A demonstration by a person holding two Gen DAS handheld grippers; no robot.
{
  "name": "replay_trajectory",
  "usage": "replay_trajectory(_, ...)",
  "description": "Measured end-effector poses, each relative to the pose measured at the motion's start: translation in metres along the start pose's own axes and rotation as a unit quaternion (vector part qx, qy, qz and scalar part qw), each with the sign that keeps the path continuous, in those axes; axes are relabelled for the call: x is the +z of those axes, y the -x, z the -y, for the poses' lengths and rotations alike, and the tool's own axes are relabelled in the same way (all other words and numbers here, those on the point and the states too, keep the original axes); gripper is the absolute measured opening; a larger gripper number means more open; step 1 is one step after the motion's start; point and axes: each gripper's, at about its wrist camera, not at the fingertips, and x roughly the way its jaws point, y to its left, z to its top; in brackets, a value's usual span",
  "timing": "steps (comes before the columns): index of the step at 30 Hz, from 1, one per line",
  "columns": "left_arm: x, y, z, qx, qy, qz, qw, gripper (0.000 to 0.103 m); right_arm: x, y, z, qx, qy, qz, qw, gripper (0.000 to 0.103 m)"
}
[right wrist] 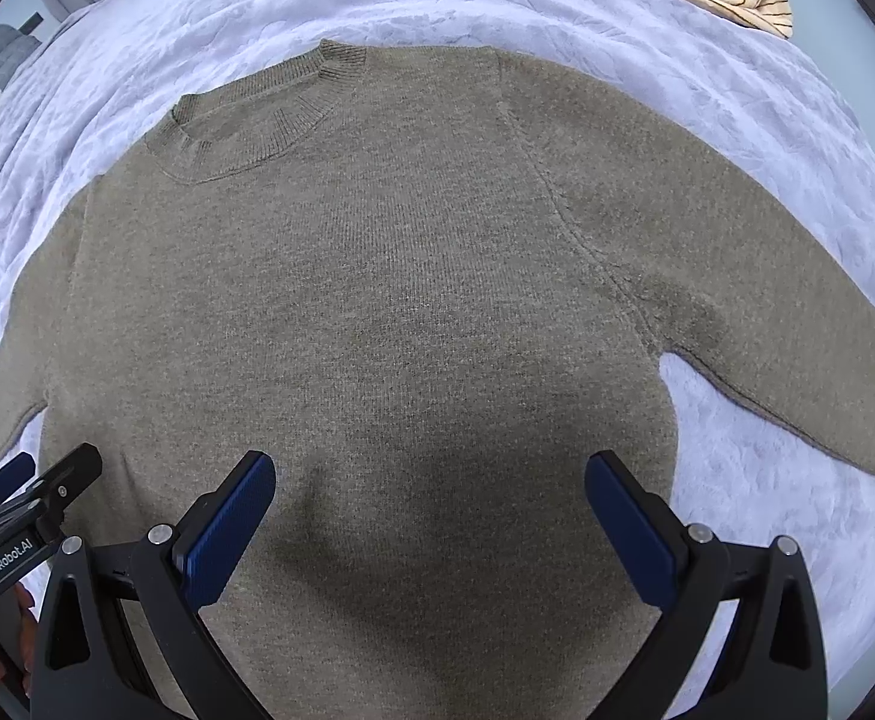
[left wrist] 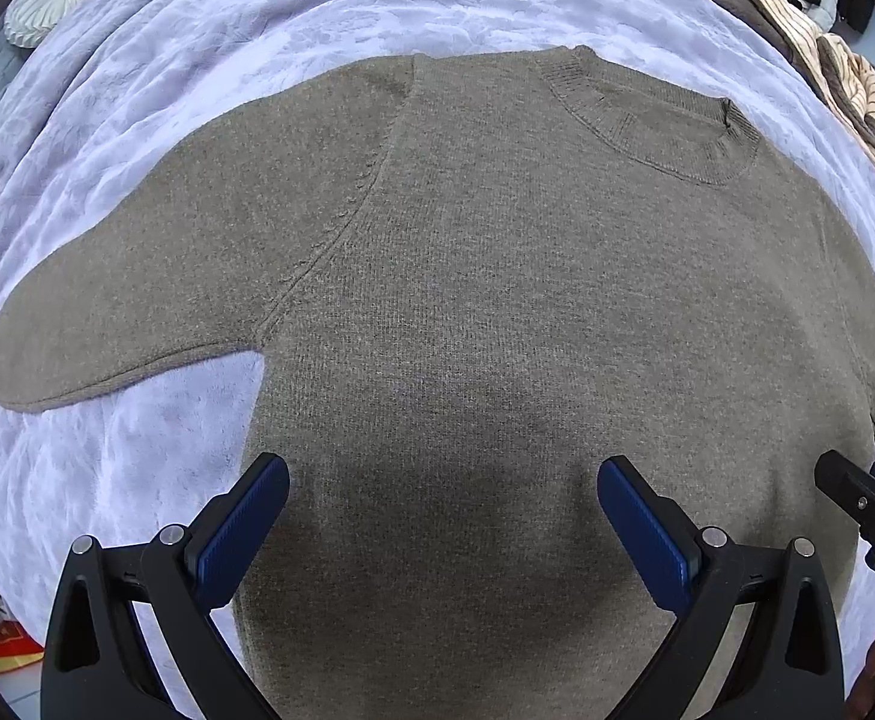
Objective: Fold small clothes
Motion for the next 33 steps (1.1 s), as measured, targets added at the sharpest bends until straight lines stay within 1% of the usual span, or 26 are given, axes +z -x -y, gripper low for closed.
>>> replay_trajectory(16,-0.004,0.002,-0.022,-0.018,0.014,0.002,0.9997,0.103,-0.002,0.006,-0.006,0.000,0.003,0.008,1.000,0.103)
replay_trajectory(19,-0.004,0.003,-0.028,-0.028,0.020,0.005,0.9994,0.103,-0.002,0.008,-0.008,-0.002,0.005,0.009,1.000,0.103)
replay_trajectory(21,-0.005,0.004,-0.037,-0.044,0.031,0.009,0.9985,0.103,-0.002,0.010,-0.011,-0.001,0.009,0.010,1.000,0.103)
replay_trajectory(23,-0.005,0.006,-0.053,-0.068,0.049,0.016,0.9963,0.103,-0.001,0.012,-0.017,0.000,0.016,0.013,1.000,0.103)
replay_trajectory(25,-0.008,0.008,-0.078,-0.088,0.076,0.030,0.9927,0.103,-0.002,0.013,-0.025,0.004,0.027,0.014,1.000,0.103)
replay_trajectory(29,-0.020,0.011,-0.150,-0.089,0.147,0.076,0.9822,0.103,-0.007,0.013,-0.049,0.013,0.056,0.015,0.998,0.103)
replay_trajectory(31,-0.028,0.007,-0.196,-0.084,0.195,0.089,0.9730,0.103,-0.012,0.011,-0.063,0.020,0.073,0.011,0.997,0.103)
replay_trajectory(33,-0.038,0.000,-0.245,-0.078,0.252,0.099,0.9594,0.103,-0.018,0.007,-0.076,0.027,0.089,0.004,0.996,0.103)
